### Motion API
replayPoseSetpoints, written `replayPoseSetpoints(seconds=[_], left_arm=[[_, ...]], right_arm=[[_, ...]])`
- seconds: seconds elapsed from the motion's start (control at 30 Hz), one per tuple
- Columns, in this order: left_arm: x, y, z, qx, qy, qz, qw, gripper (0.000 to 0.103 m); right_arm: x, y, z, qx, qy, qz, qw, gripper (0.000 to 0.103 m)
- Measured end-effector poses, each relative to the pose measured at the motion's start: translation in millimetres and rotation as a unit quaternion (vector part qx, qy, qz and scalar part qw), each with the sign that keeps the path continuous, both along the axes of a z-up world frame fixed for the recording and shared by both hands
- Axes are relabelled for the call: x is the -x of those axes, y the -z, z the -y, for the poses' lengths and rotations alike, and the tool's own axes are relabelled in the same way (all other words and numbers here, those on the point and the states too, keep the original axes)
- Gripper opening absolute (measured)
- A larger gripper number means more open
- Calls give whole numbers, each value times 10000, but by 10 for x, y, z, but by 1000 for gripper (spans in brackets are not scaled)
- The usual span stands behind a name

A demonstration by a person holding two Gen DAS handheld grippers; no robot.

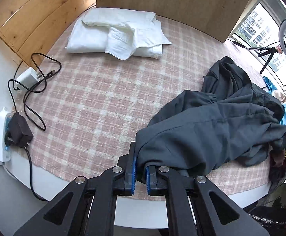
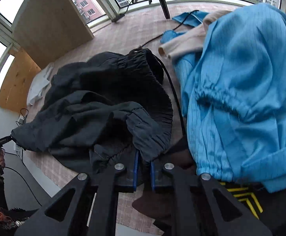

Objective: Fold clothes

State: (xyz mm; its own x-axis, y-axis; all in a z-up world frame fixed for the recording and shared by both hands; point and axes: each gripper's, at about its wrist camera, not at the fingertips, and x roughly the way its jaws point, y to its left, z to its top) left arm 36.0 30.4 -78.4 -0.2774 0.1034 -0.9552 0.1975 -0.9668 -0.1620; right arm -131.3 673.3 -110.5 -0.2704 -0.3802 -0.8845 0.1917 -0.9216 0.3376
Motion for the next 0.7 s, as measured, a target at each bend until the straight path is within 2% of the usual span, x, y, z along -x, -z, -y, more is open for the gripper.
replayPoseSetpoints(seconds=[0.03, 0.1, 0.13, 0.17, 0.2, 0.3, 0.37, 0.43, 0.53, 0.57, 0.6, 0.67, 0.7], left_arm=[[75, 3, -106, -54, 142, -22, 9999, 9], [241, 8, -396, -148, 554, -60, 9983, 18], [302, 12, -567, -185, 803, -71, 9966, 26], [364, 17, -739, -222, 1052, -82, 9942, 32], [426, 21, -911, -259, 1300, -93, 9911, 32], [612, 35, -1427, -369, 2039, -126, 9782, 34], [735, 44, -1770, -441, 2526, -147, 9665, 44], [798, 82, -2094, -474, 2985, -119, 9532, 48], [749, 256, -2381, -537, 3403, 18, 9388, 50], [744, 329, -2438, -575, 3480, 100, 9357, 51], [740, 406, -2486, -609, 3545, 193, 9329, 51], [722, 561, -2554, -549, 3666, 354, 9281, 48], [700, 629, -2556, -486, 3721, 437, 9259, 45]], right_arm=[[-77, 141, -9, -118, -9, 236, 9997, 13], [-113, 71, -77, 13, 87, 163, 9998, 21], [-118, 2, -94, -60, 127, 42, 9999, 25], [-124, -66, -112, -132, 165, -79, 9997, 37], [-139, -126, -130, -147, 174, -206, 9995, 48], [-172, -224, -161, -159, 162, -461, 9987, 54], [-180, -188, -151, -126, 107, -469, 9988, 54], [-172, -64, -80, -193, 63, -277, 9994, 55], [-219, 35, 54, -65, 17, -405, 9992, 53], [-269, 48, 109, -5, -87, -411, 9991, 36], [-318, 60, 164, 56, -192, -417, 9989, 24], [-472, 53, 262, 137, -498, -461, 9976, 19], [-592, 41, 287, 13, -713, -466, 9964, 18]])
